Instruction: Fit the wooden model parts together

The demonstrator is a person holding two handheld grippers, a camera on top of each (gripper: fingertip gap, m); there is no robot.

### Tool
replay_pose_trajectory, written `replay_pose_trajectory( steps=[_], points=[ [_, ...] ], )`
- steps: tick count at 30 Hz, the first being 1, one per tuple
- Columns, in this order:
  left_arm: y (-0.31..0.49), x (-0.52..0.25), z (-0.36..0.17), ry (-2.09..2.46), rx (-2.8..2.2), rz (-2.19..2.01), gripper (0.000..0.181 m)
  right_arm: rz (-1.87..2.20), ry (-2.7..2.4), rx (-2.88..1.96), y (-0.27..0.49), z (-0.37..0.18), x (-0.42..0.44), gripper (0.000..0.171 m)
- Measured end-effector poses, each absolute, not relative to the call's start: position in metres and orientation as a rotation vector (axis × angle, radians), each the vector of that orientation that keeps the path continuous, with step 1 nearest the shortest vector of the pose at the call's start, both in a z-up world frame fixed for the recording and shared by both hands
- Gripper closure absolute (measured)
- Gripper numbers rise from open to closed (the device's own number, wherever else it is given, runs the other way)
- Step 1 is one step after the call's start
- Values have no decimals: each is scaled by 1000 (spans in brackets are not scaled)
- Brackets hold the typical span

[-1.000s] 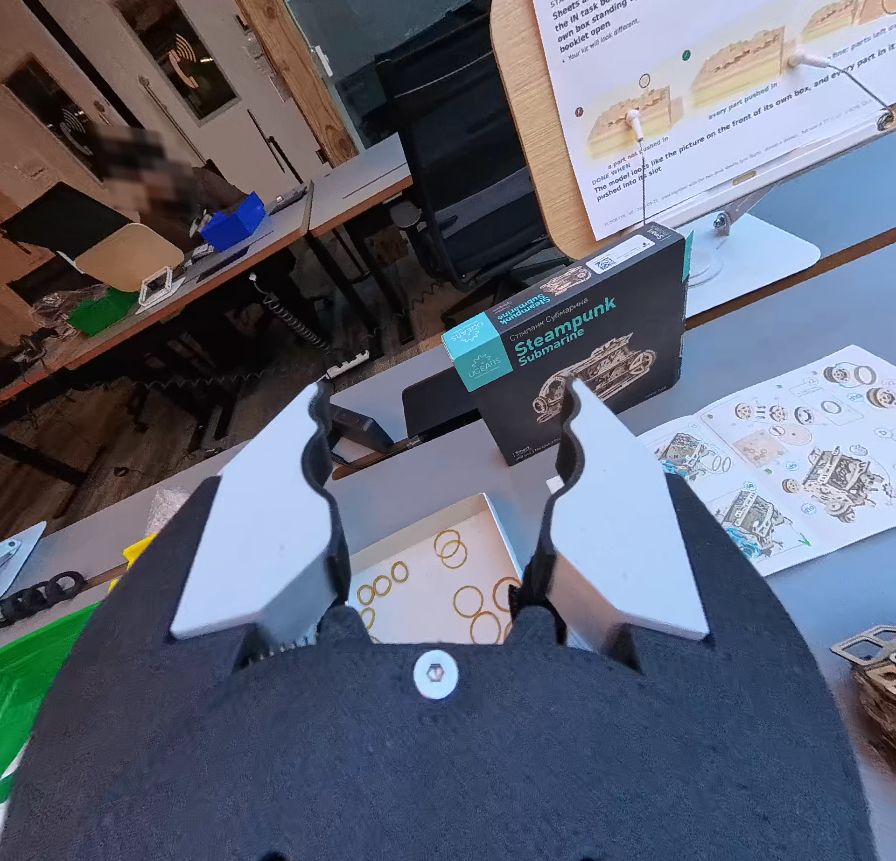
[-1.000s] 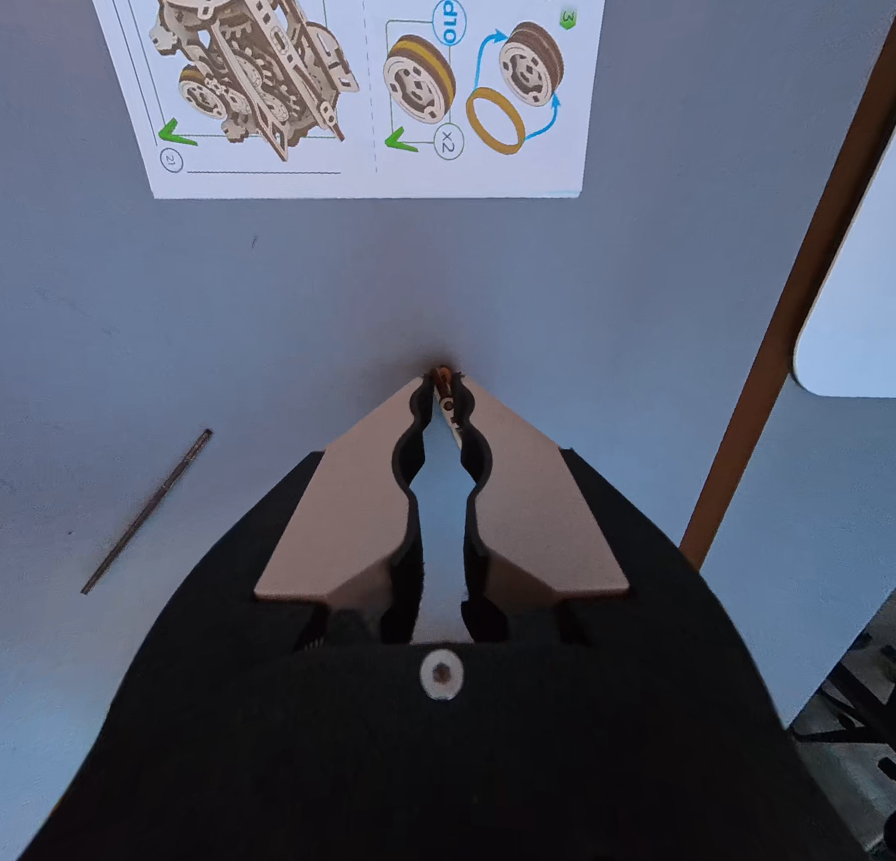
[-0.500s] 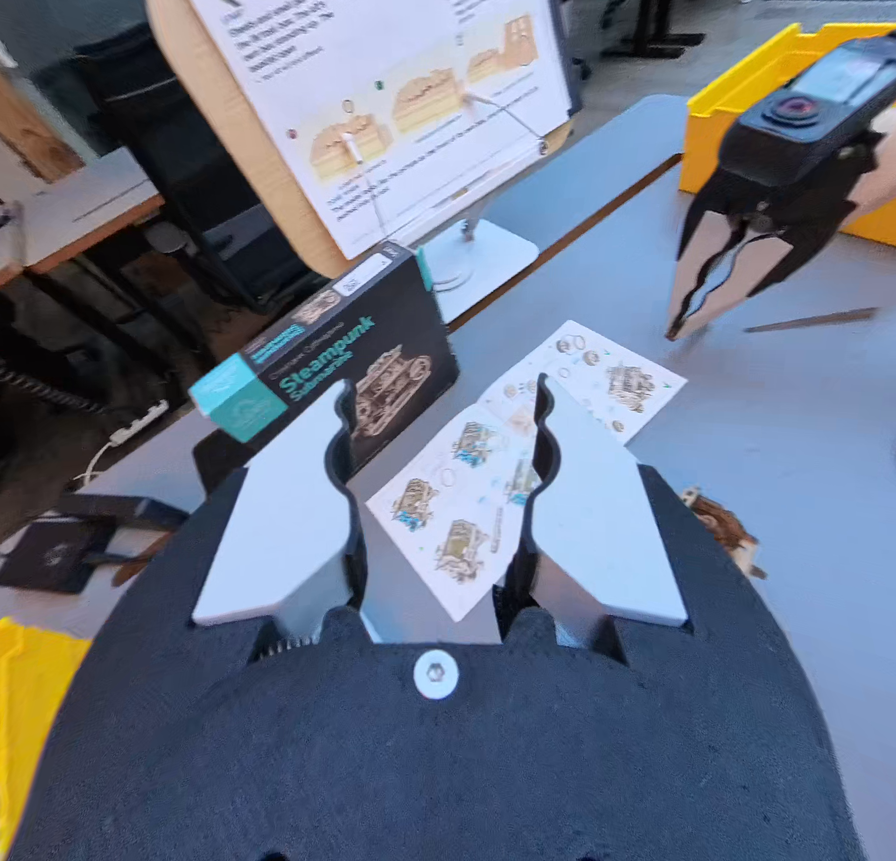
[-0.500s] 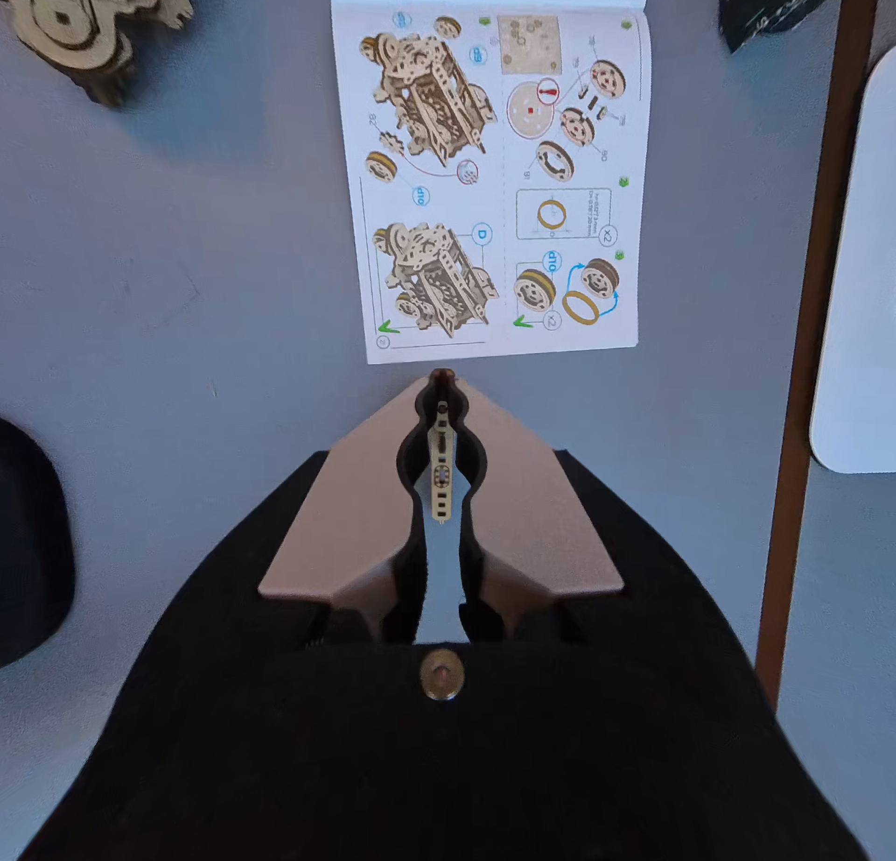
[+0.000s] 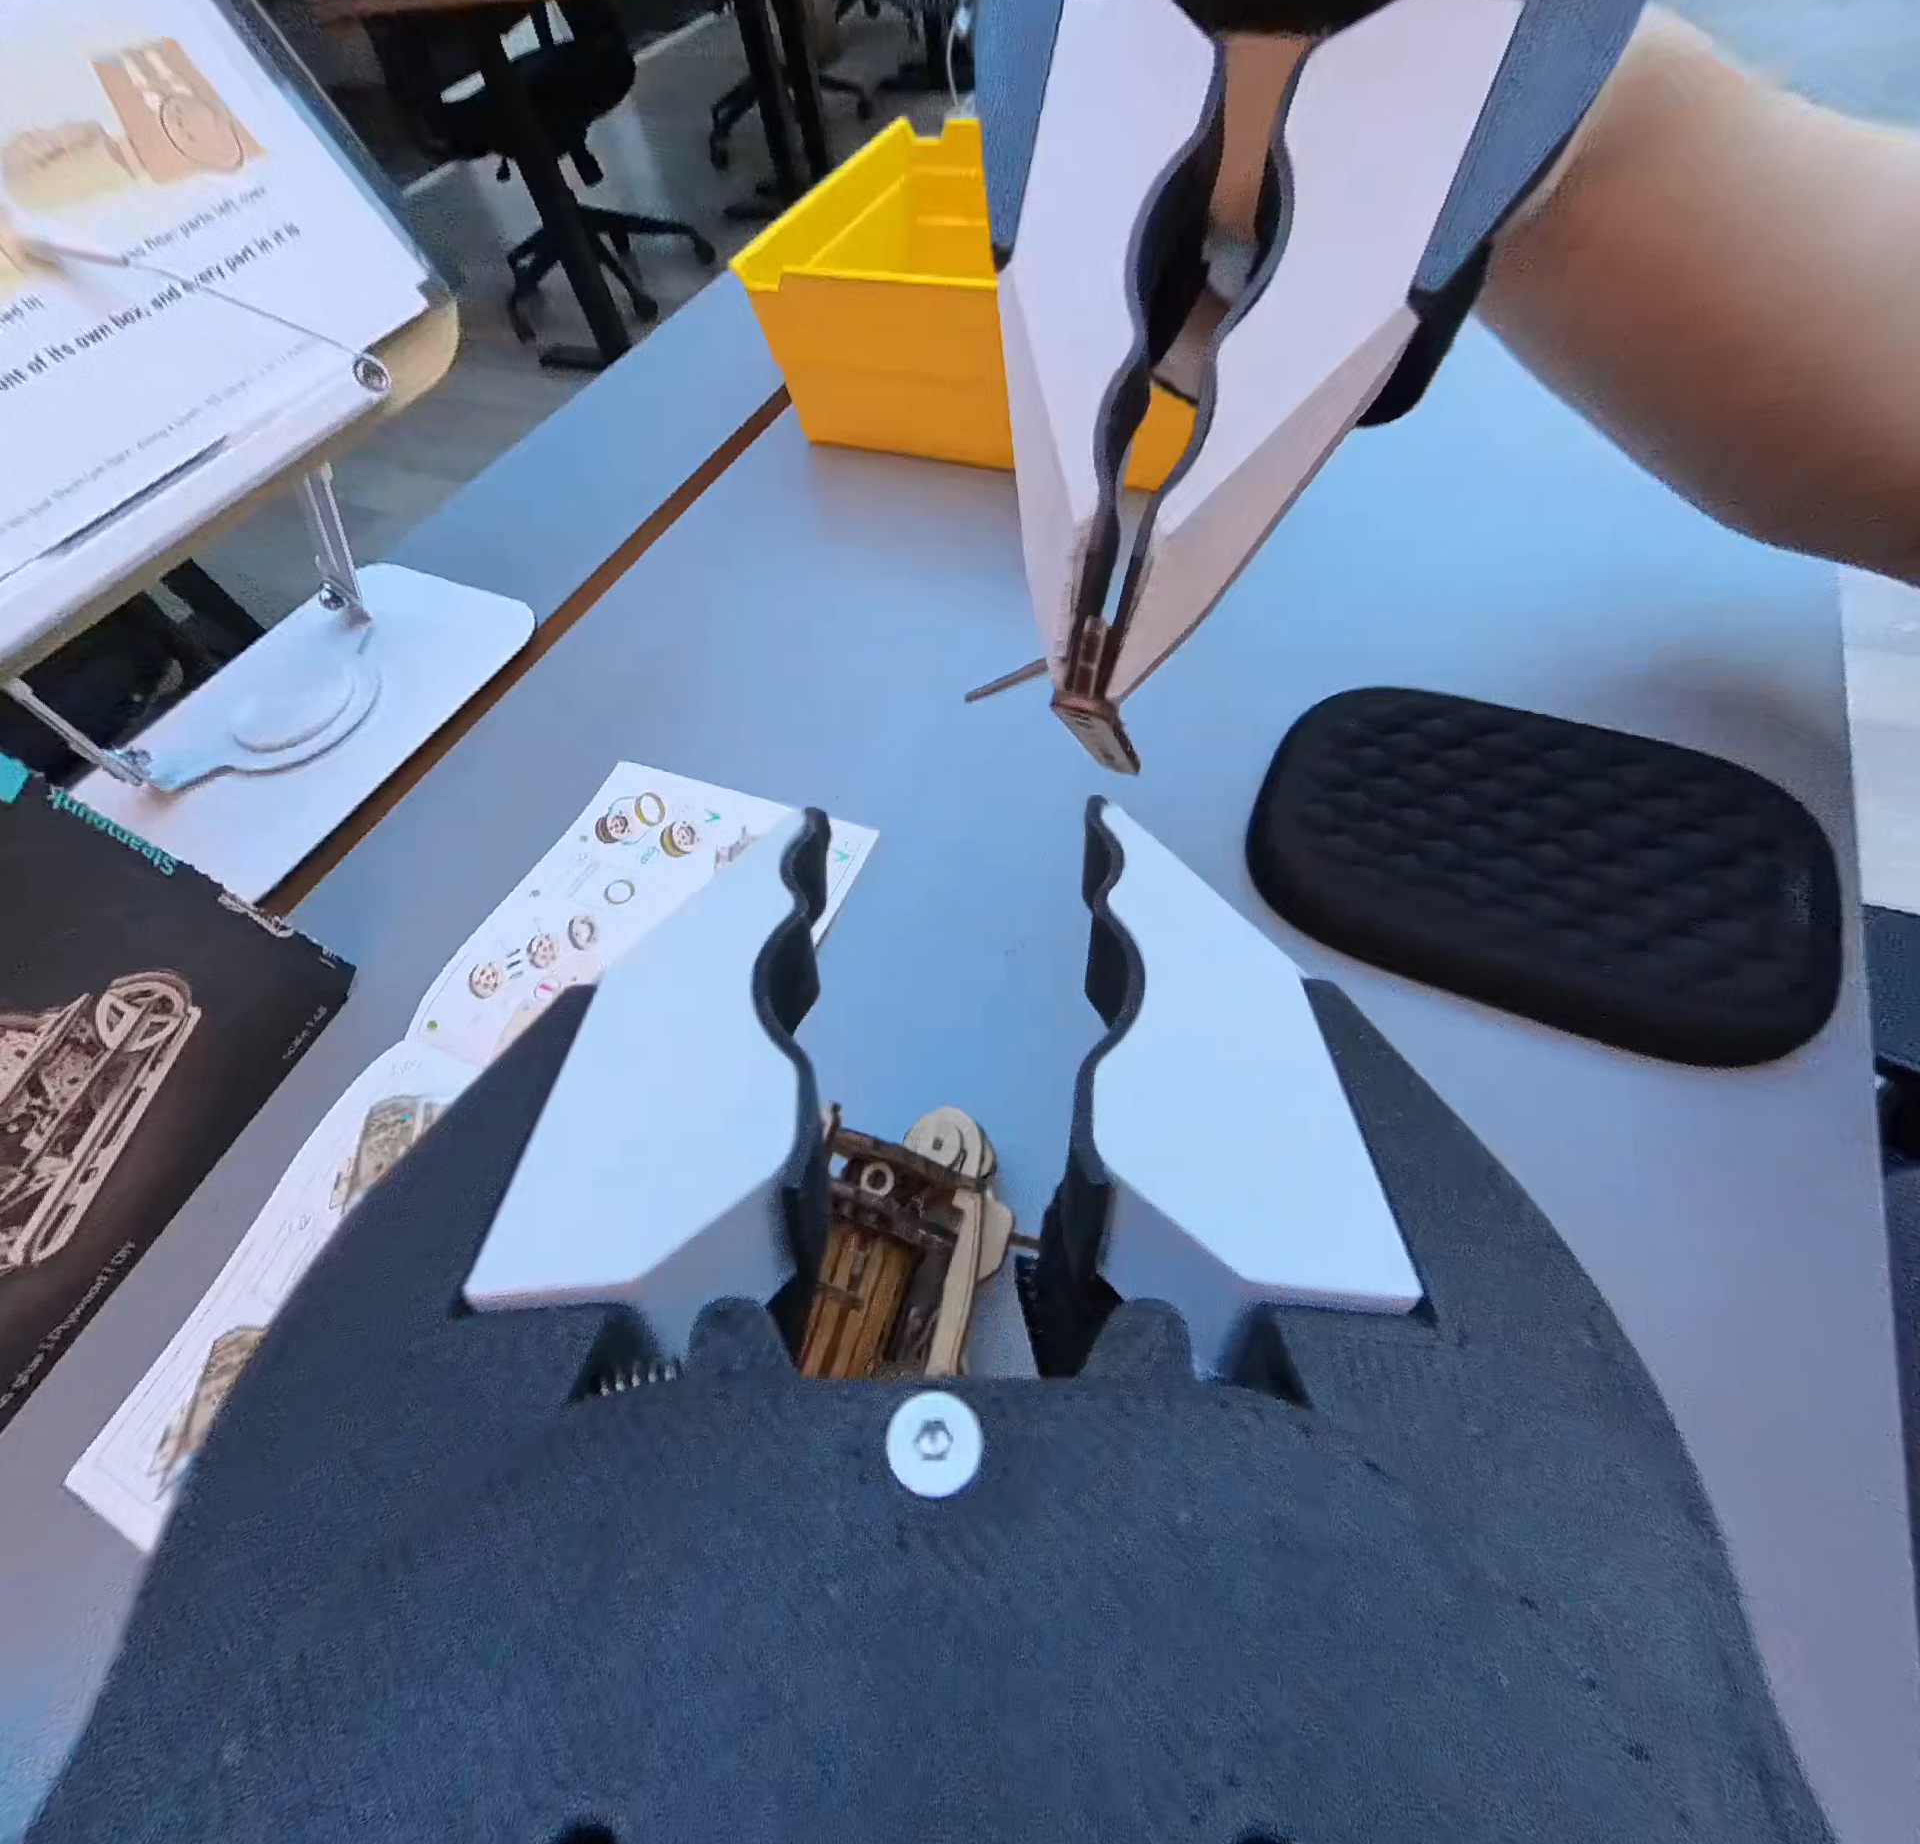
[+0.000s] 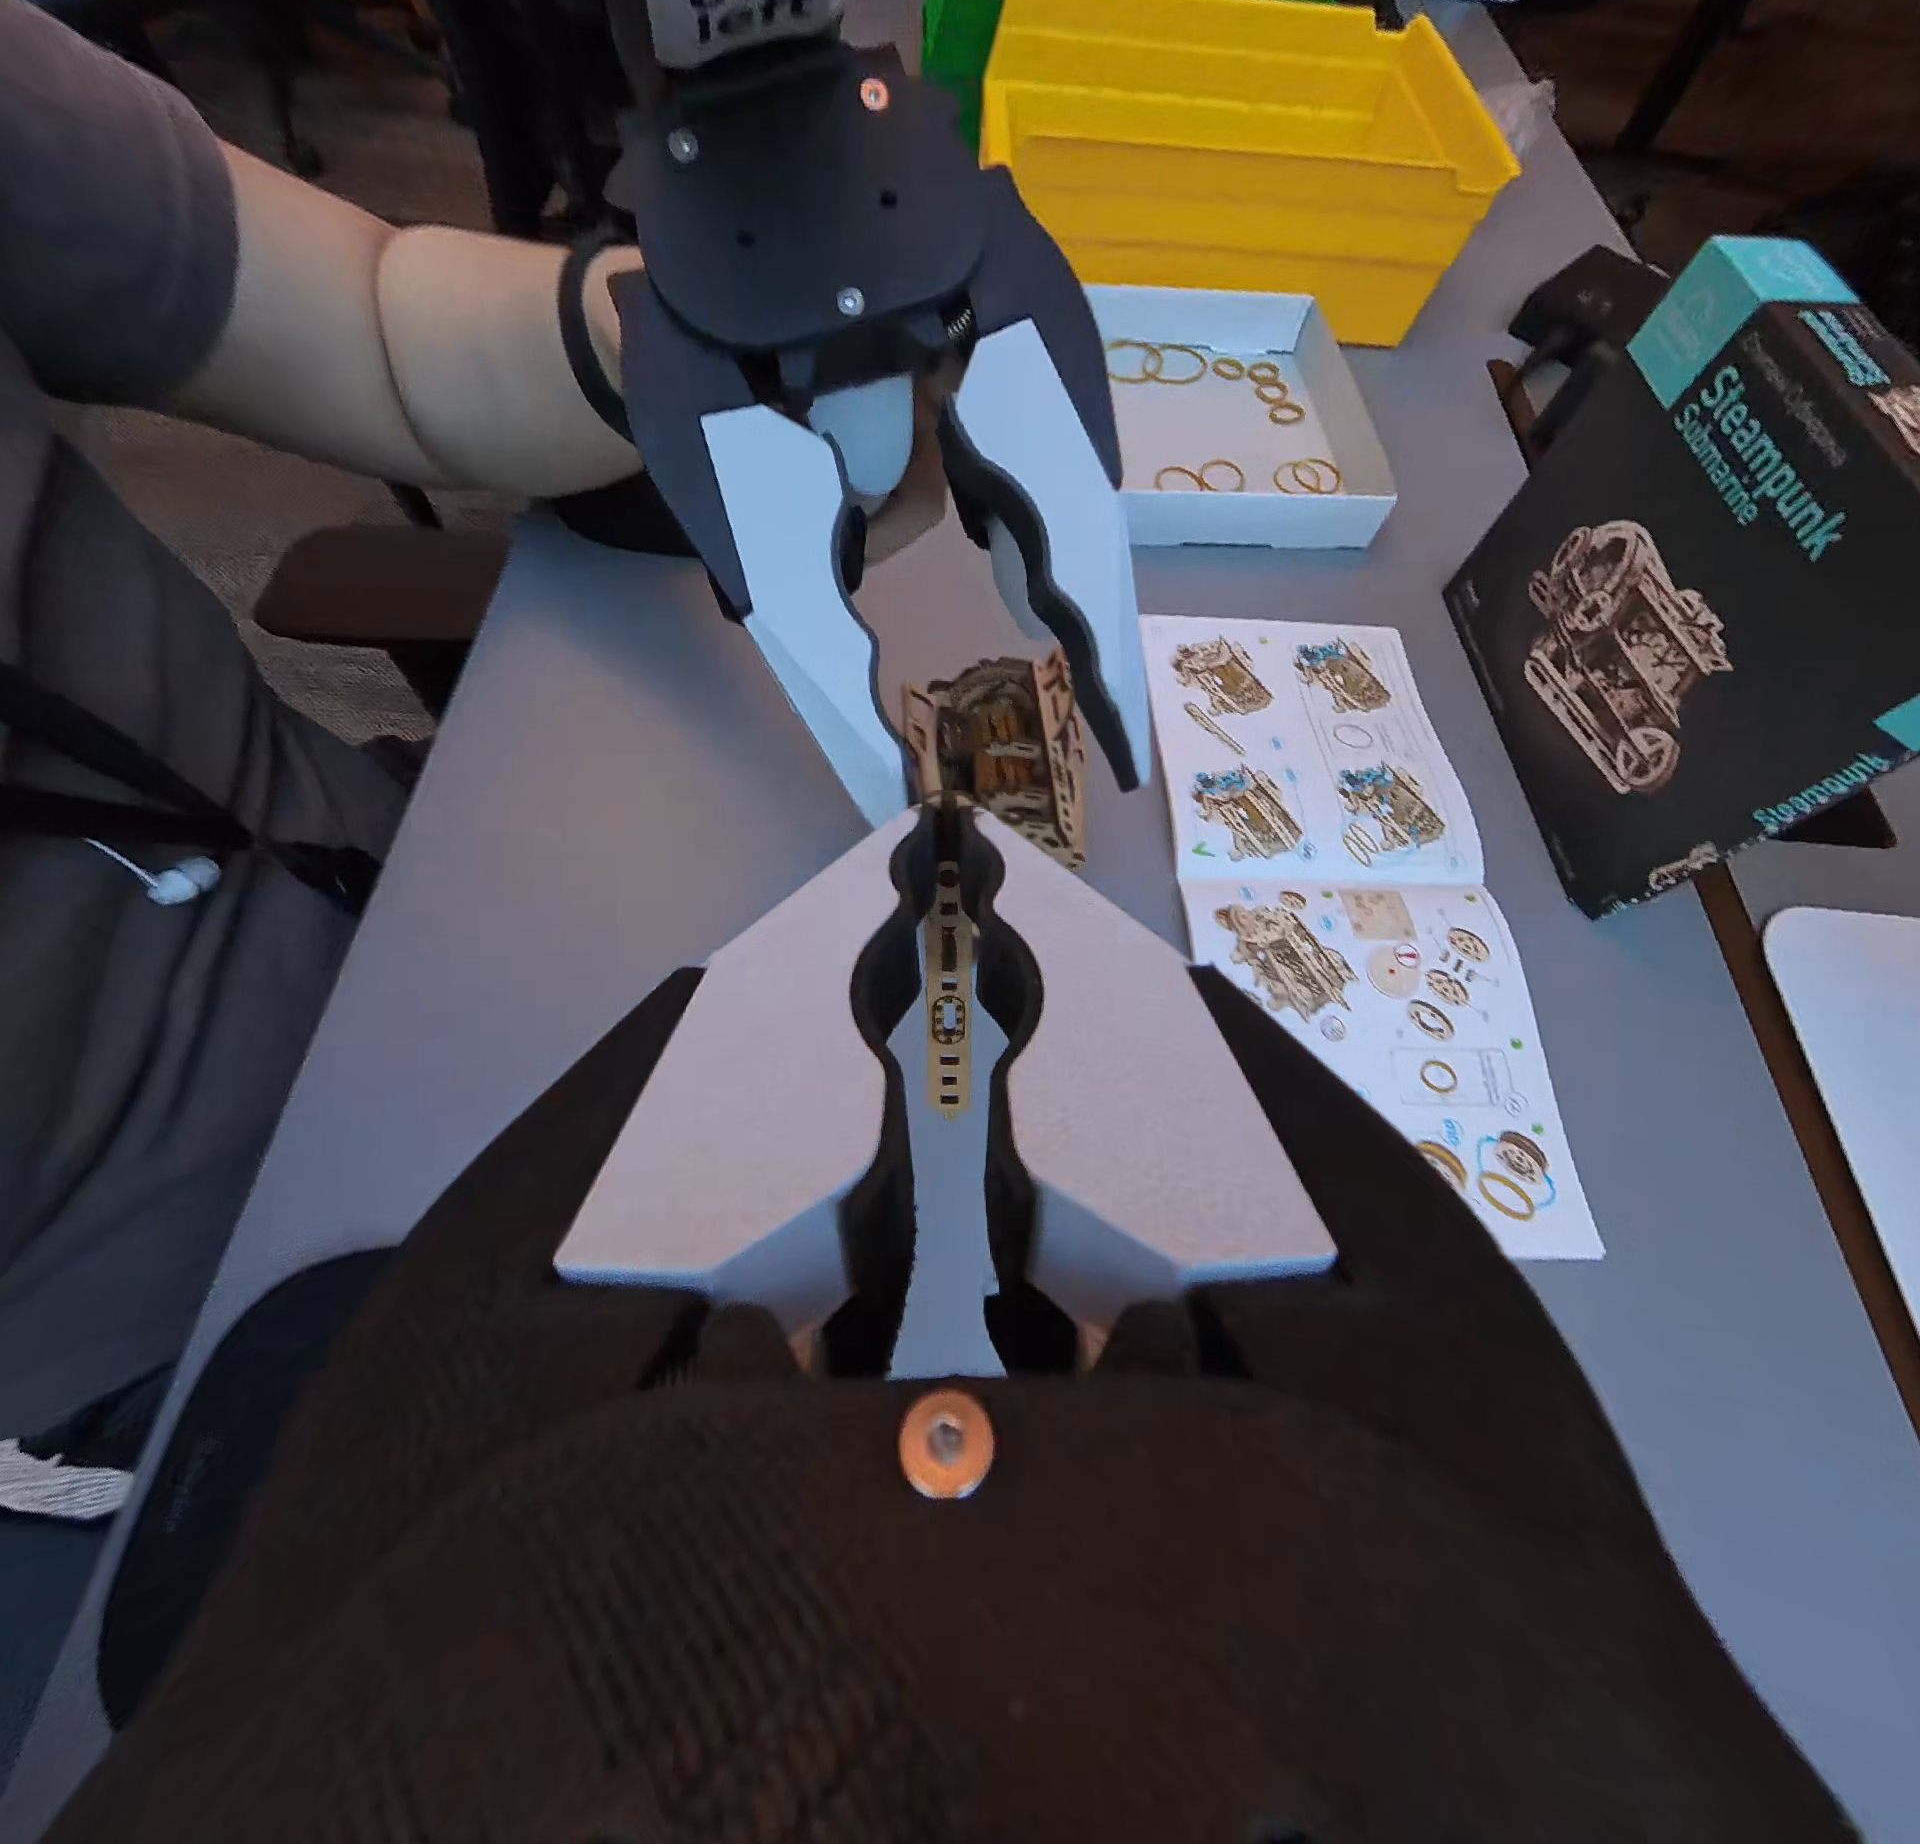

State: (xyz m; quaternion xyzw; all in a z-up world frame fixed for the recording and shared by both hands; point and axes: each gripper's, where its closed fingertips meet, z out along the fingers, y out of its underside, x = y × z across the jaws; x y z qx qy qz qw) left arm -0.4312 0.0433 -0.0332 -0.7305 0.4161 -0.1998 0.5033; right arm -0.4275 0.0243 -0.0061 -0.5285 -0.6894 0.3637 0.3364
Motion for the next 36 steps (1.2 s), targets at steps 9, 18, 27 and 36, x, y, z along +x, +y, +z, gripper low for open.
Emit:
replay_pose_trajectory(
  steps=[9, 18, 27, 36],
  points=[
    [-7, -412, -22, 989, -1721, -832, 141, 989, -1841, -1332, -17, 8, -445, 170],
    [-34, -416, -2, 1007, -1529, -826, 173, 1050, -1869, -1260, -46, 18, -457, 166],
    [-65, -469, 3, 736, -1391, -842, 174, 952, -1731, -1046, -54, -4, -459, 128],
    [-77, -487, -9, 682, -1330, -876, 173, 1265, -1678, -1068, -65, -27, -478, 162]
  ],
)
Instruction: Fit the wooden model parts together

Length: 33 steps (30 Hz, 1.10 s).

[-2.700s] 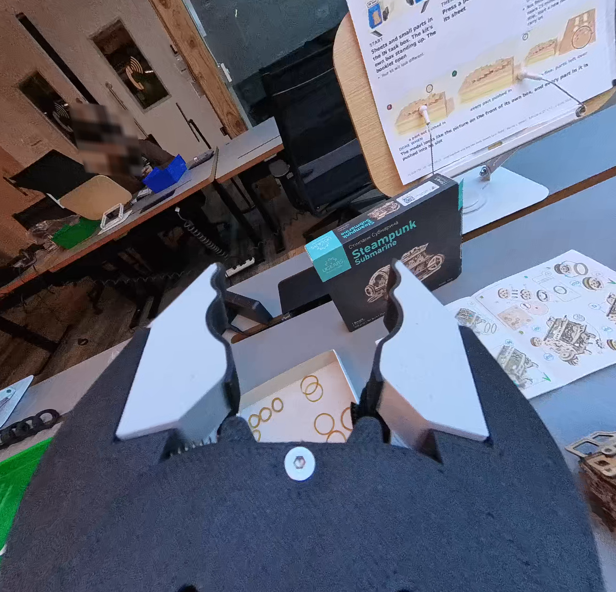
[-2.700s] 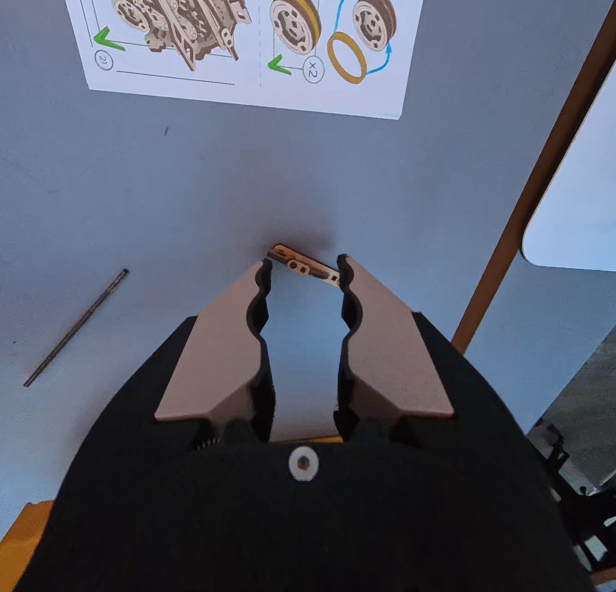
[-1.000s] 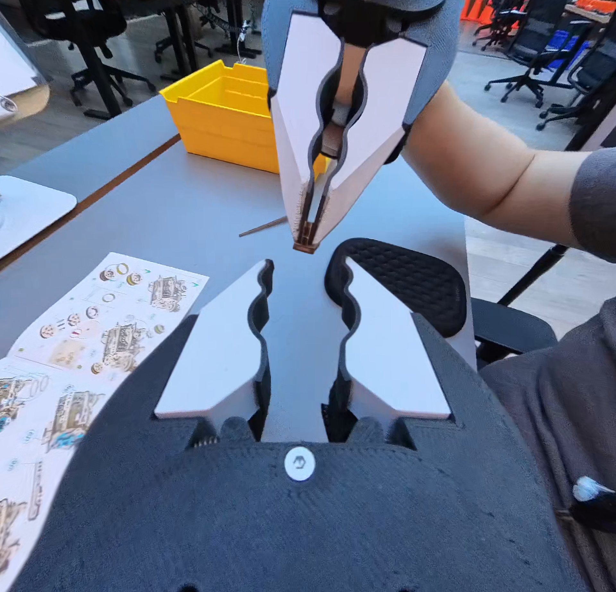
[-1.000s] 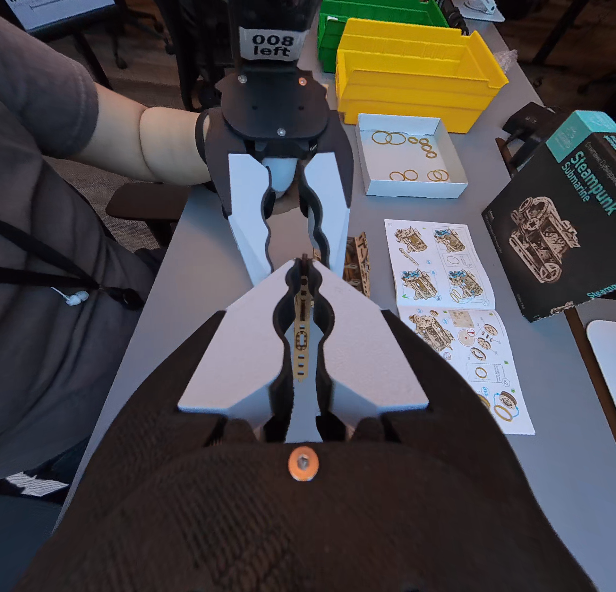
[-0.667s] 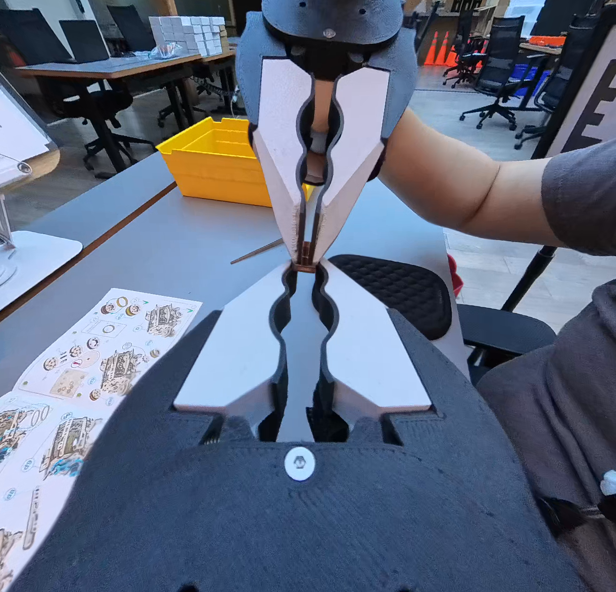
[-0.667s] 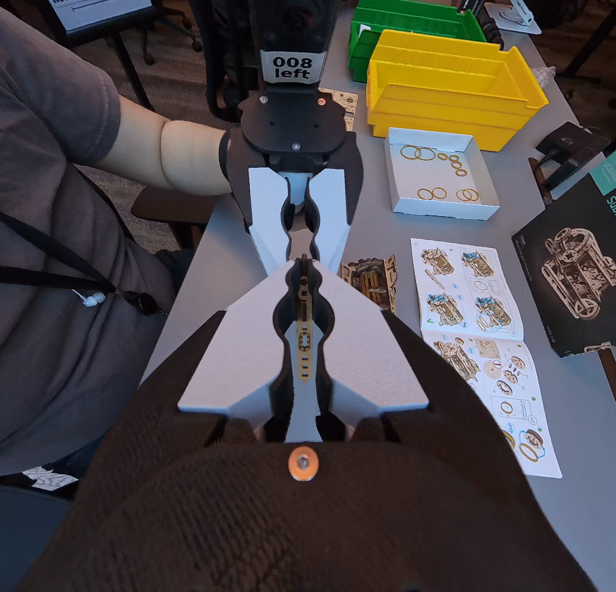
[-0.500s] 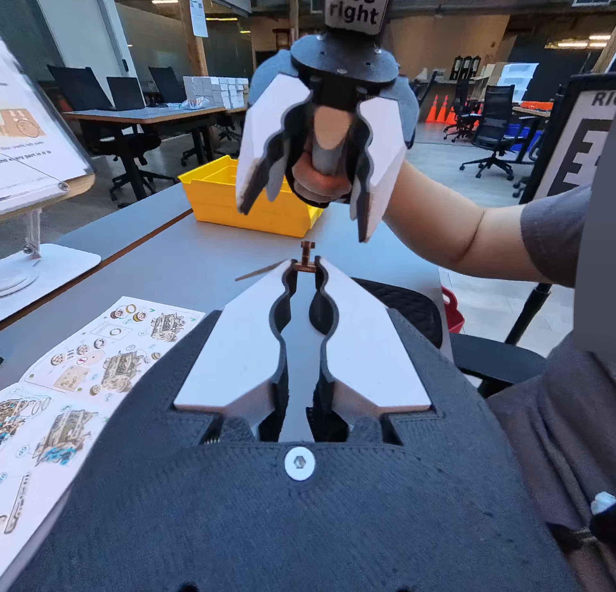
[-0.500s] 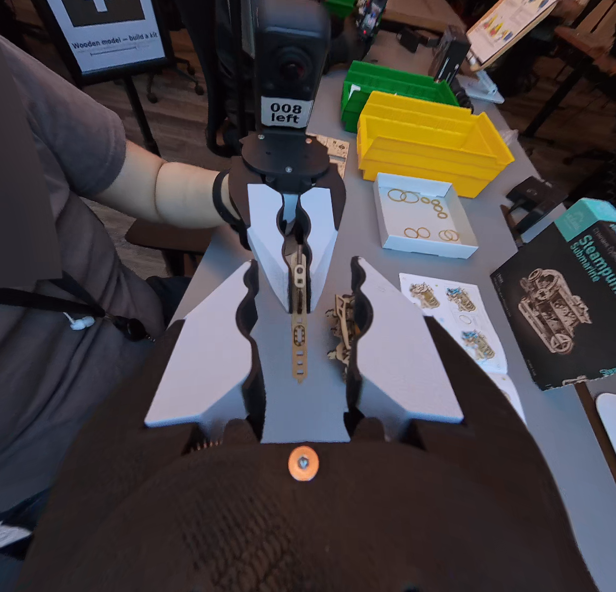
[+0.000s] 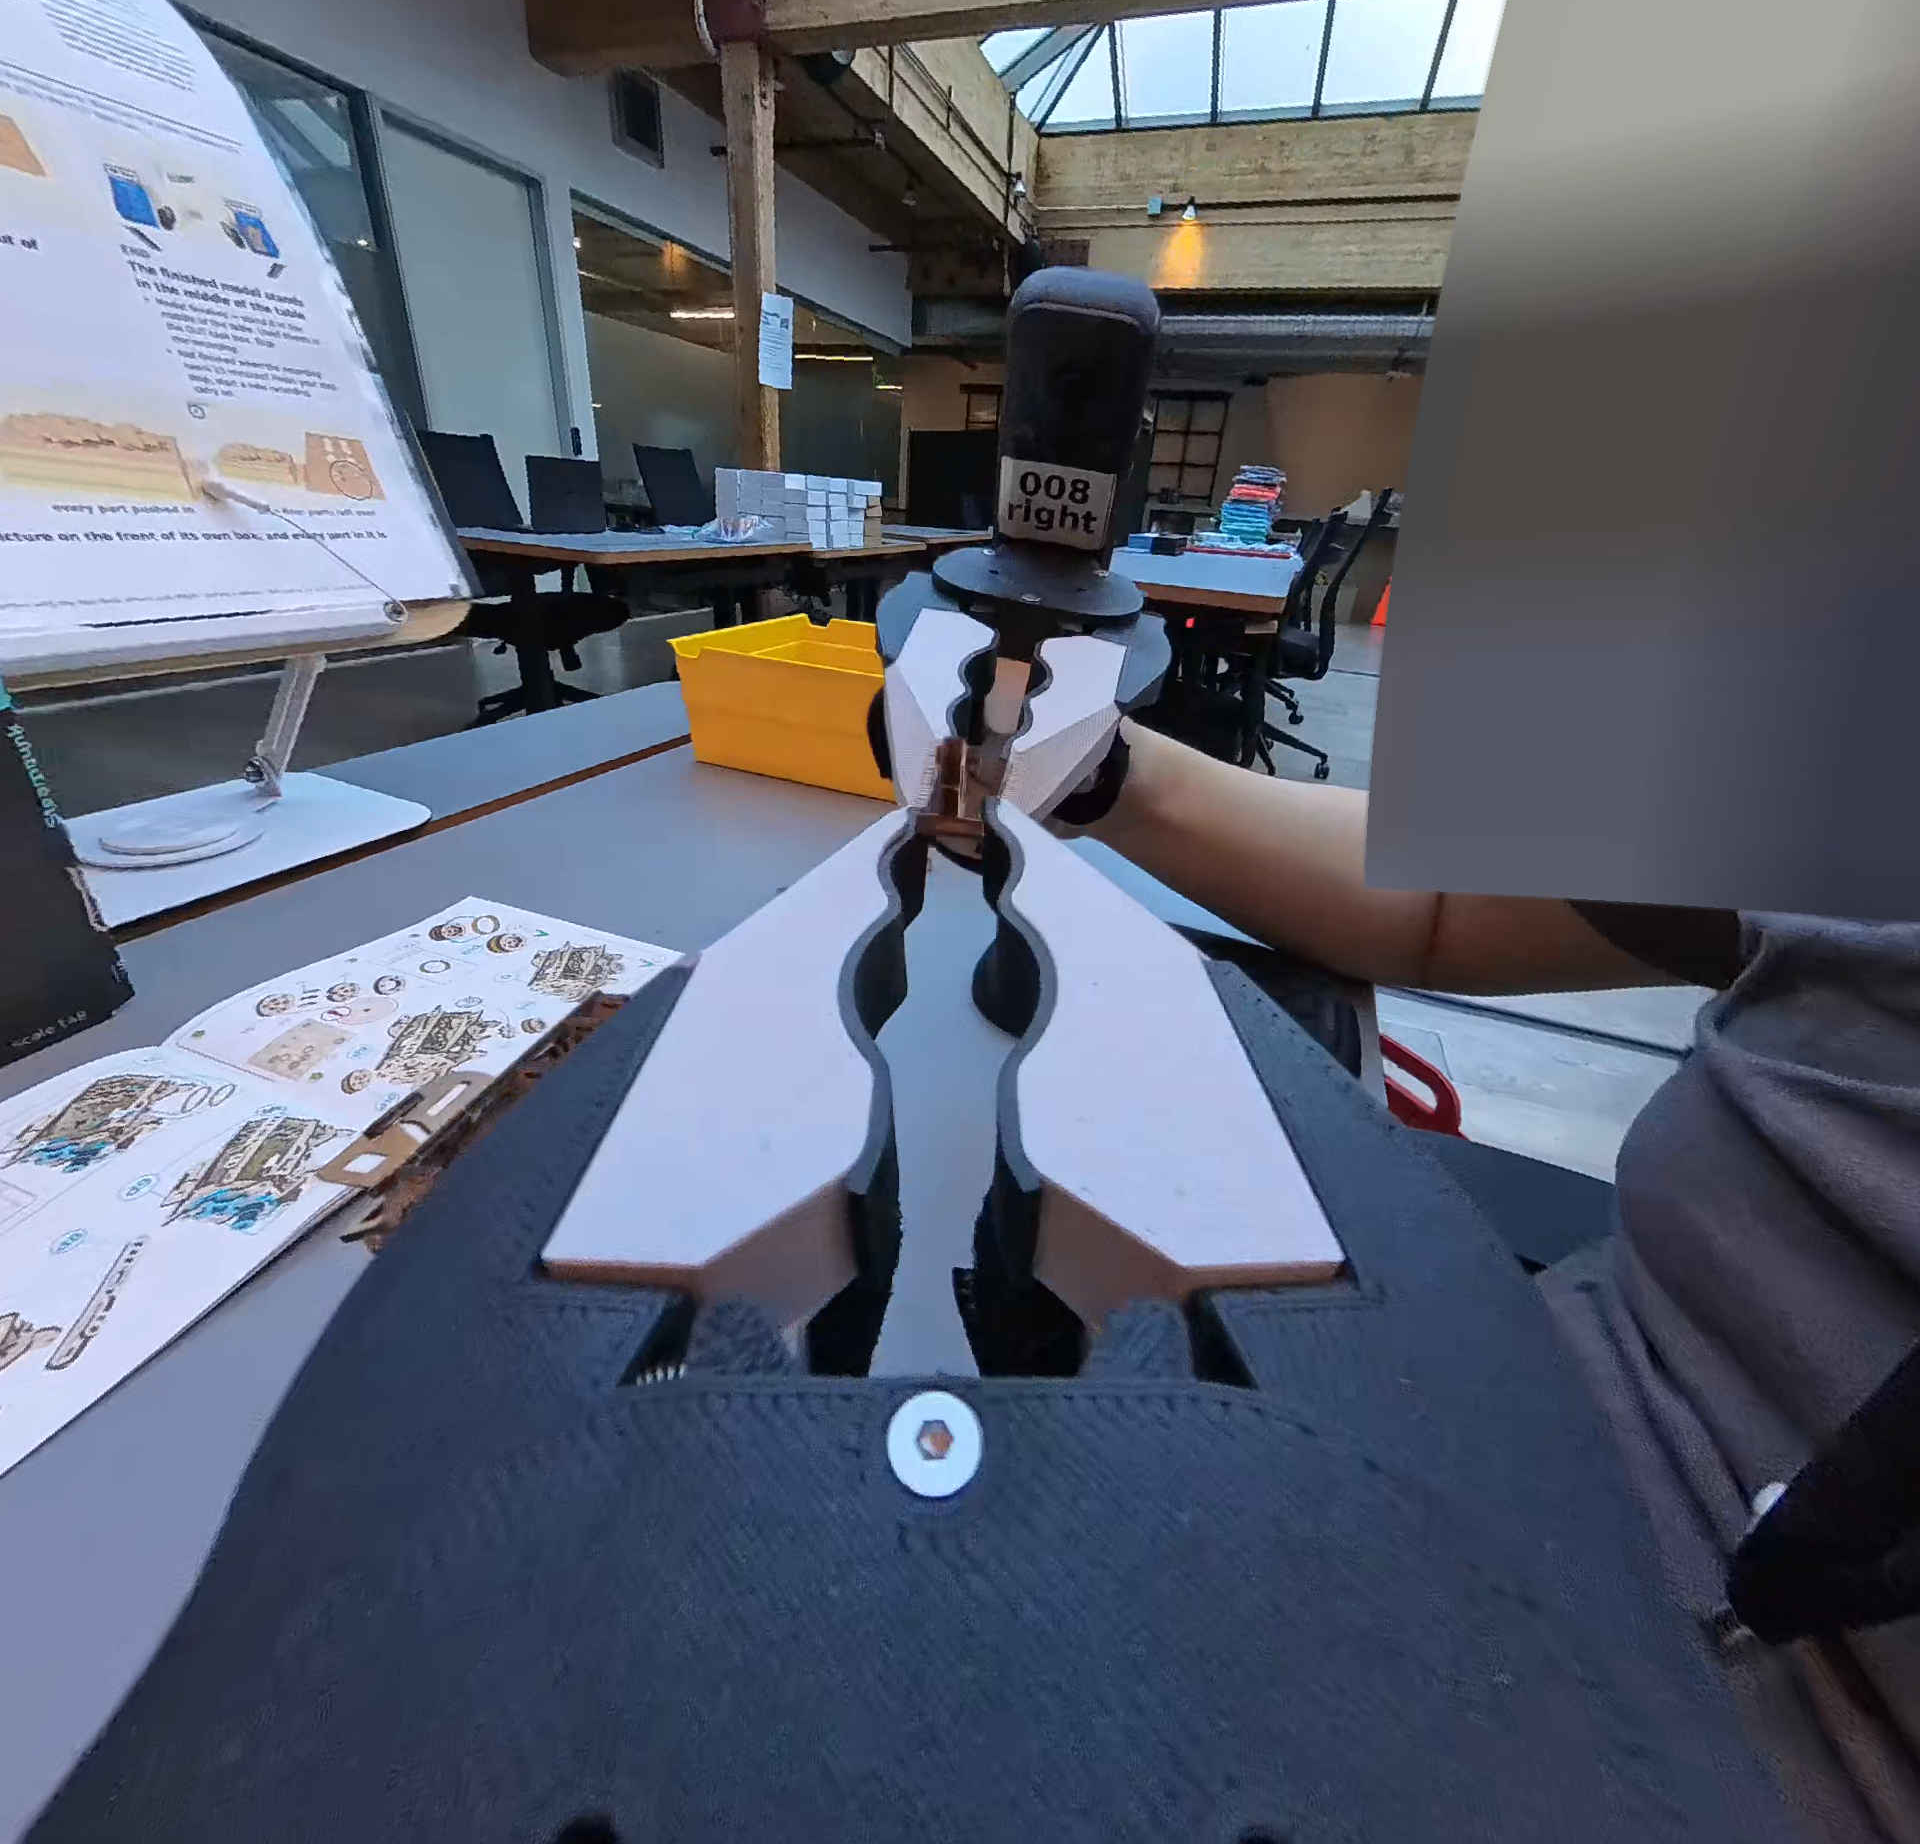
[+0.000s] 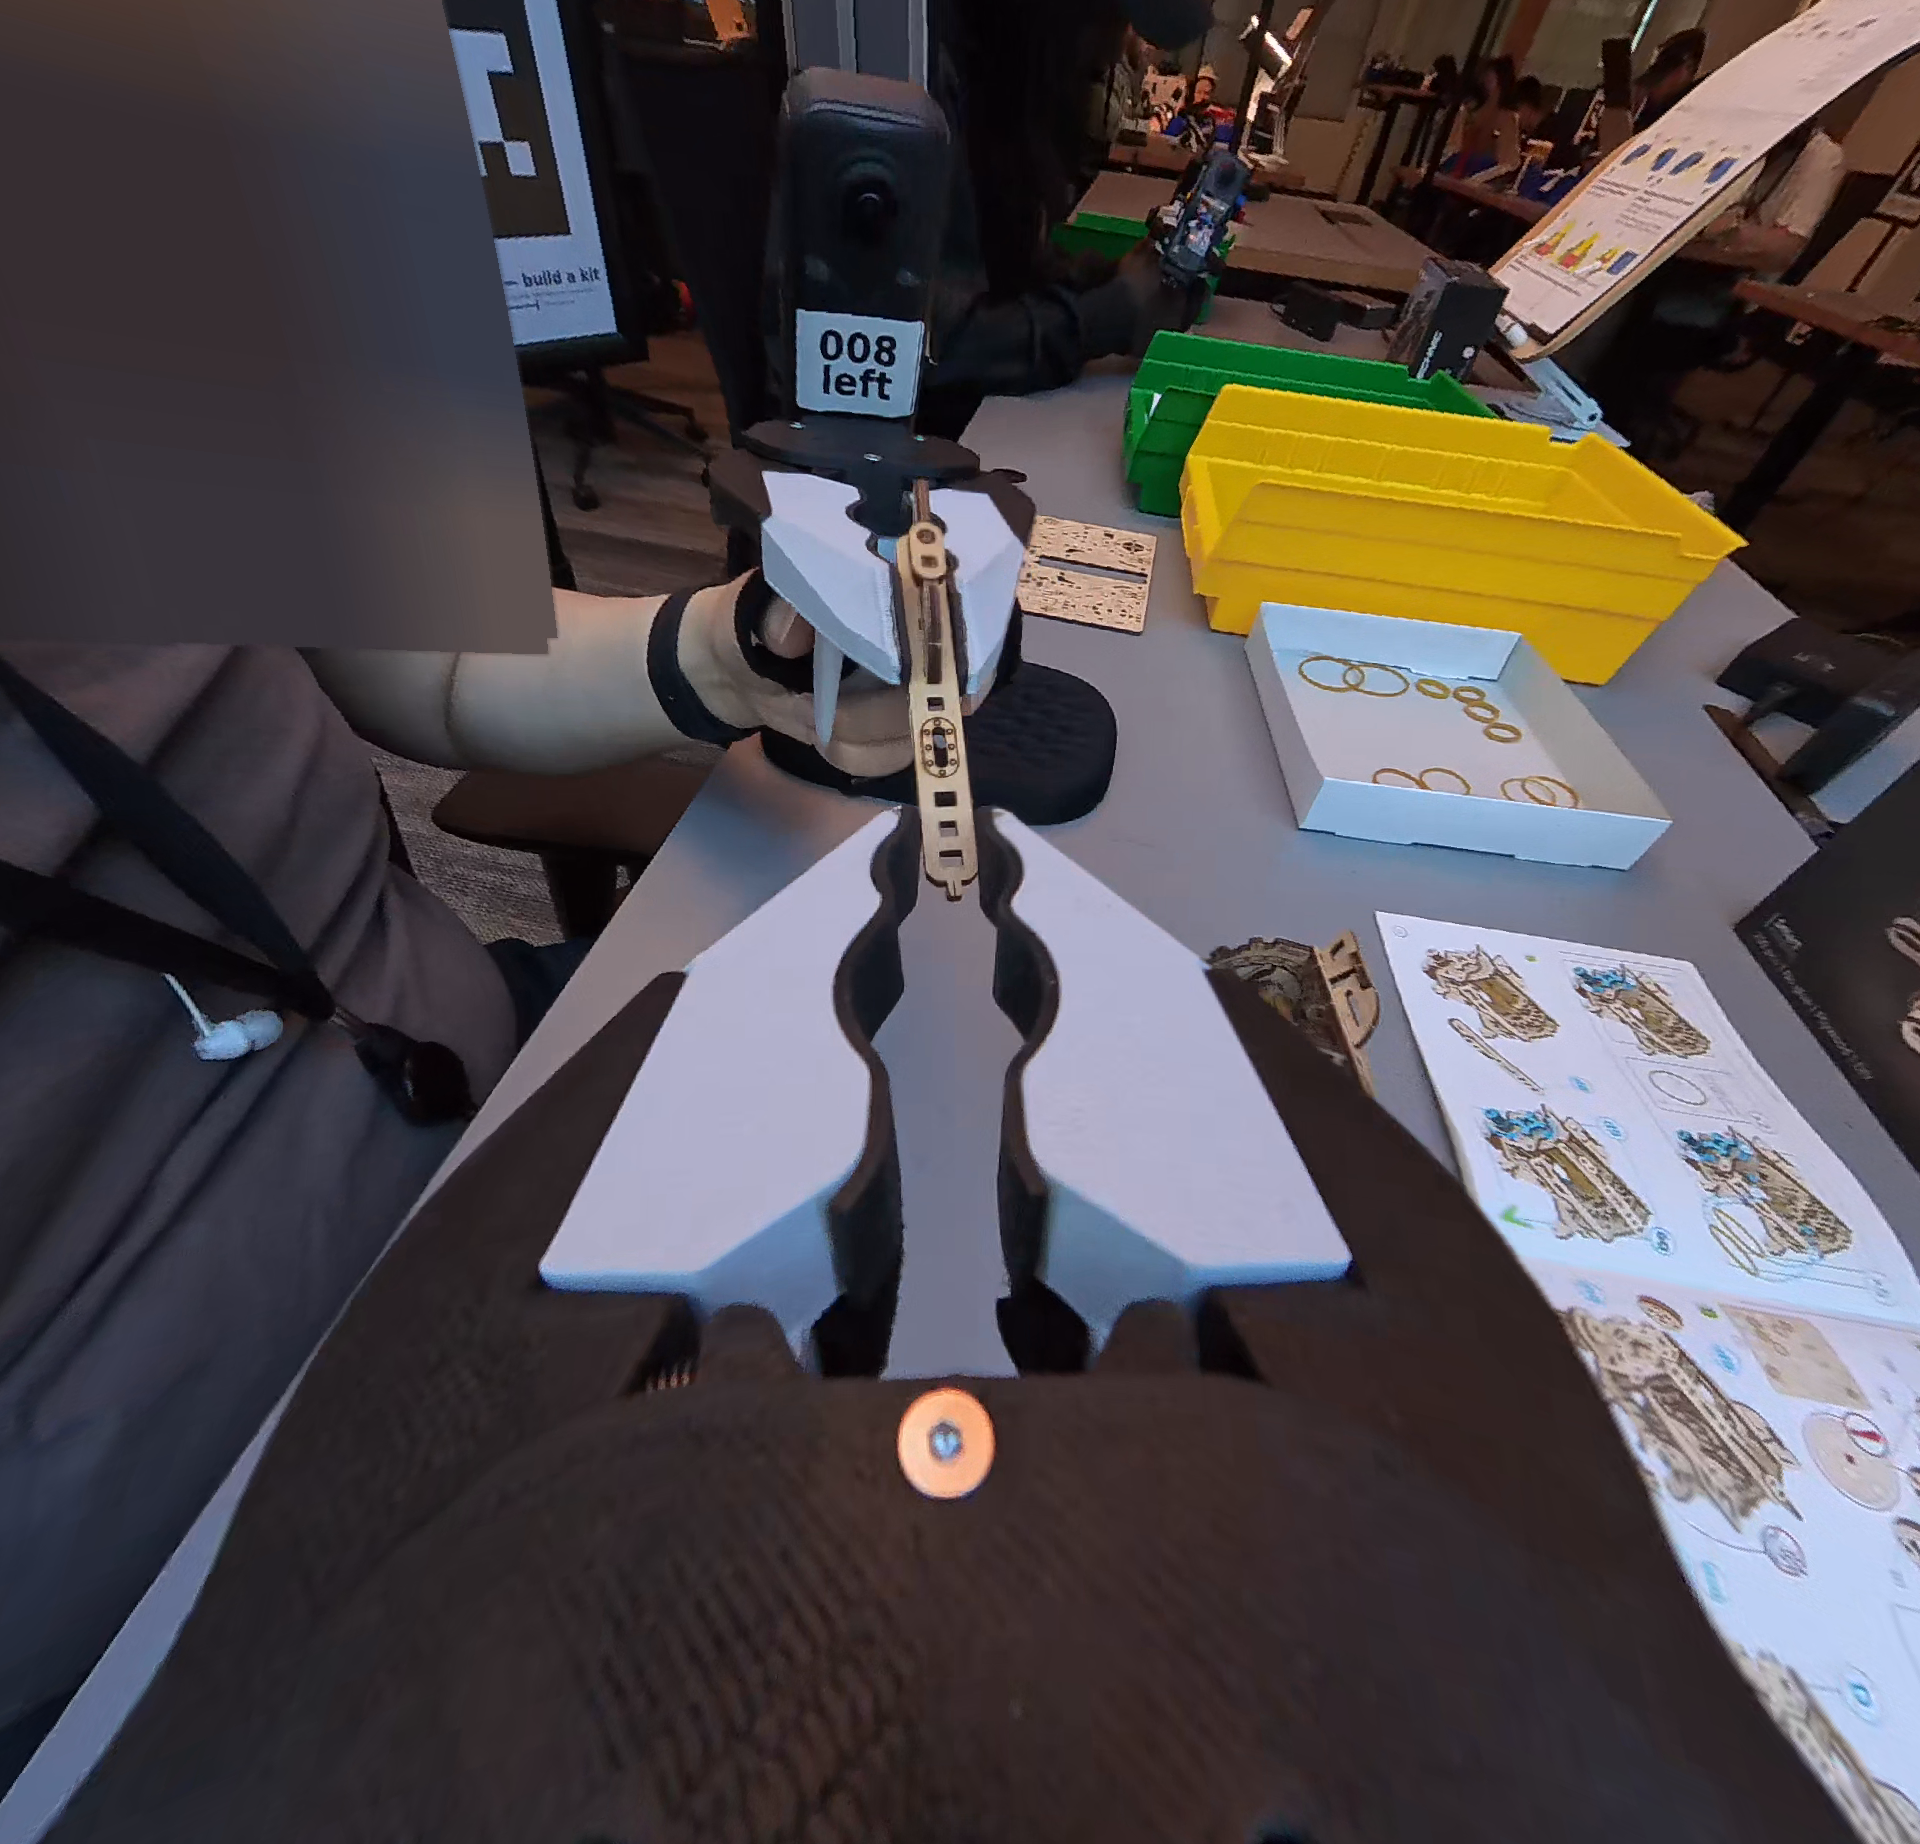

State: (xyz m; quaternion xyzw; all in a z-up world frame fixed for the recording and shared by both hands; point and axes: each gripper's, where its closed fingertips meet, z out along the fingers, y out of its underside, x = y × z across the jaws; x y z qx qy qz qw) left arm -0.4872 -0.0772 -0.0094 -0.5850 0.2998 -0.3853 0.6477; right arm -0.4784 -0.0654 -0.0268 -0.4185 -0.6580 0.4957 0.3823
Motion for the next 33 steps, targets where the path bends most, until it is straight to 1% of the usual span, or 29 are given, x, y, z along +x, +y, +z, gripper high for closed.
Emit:
replay_pose_trajectory(
  steps=[3, 4, 5, 6, 7, 13, 16, 18, 20, 23, 25, 28, 33],
  points=[
    [-80, -488, -12, 676, -1334, -912, 173, 1284, -1695, -1079, -69, -29, -478, 162],
    [-79, -488, -15, 674, -1346, -906, 168, 1279, -1698, -1090, -68, -31, -478, 162],
    [-78, -490, -20, 670, -1364, -887, 152, 1262, -1697, -1106, -65, -34, -477, 162],
    [-75, -494, -25, 666, -1387, -859, 140, 1229, -1691, -1117, -60, -38, -476, 162],
    [-74, -499, -30, 670, -1410, -829, 139, 1181, -1687, -1123, -54, -42, -474, 162],
    [-61, -529, -53, 787, -1501, -599, 149, 746, -1735, -1036, -21, -75, -472, 163],
    [-43, -547, -56, 881, -1531, -464, 161, 529, -1727, -1028, 2, -79, -475, 162],
    [-31, -553, -39, 927, -1504, -429, 162, 530, -1708, -1032, 8, -63, -482, 162],
    [-22, -553, -12, 990, -1462, -458, 155, 597, -1725, -1065, 3, -43, -491, 163],
    [-4, -553, 4, 1114, -1435, -482, 154, 443, -1709, -1055, 19, -31, -495, 162],
    [6, -549, 5, 1176, -1411, -536, 155, 374, -1720, -1069, 29, -44, -492, 162],
    [17, -545, -2, 1209, -1392, -643, 156, 438, -1739, -1142, 34, -63, -491, 163],
    [19, -558, -33, 1135, -1391, -716, 156, 453, -1743, -1173, 44, -57, -495, 162]
  ],
)
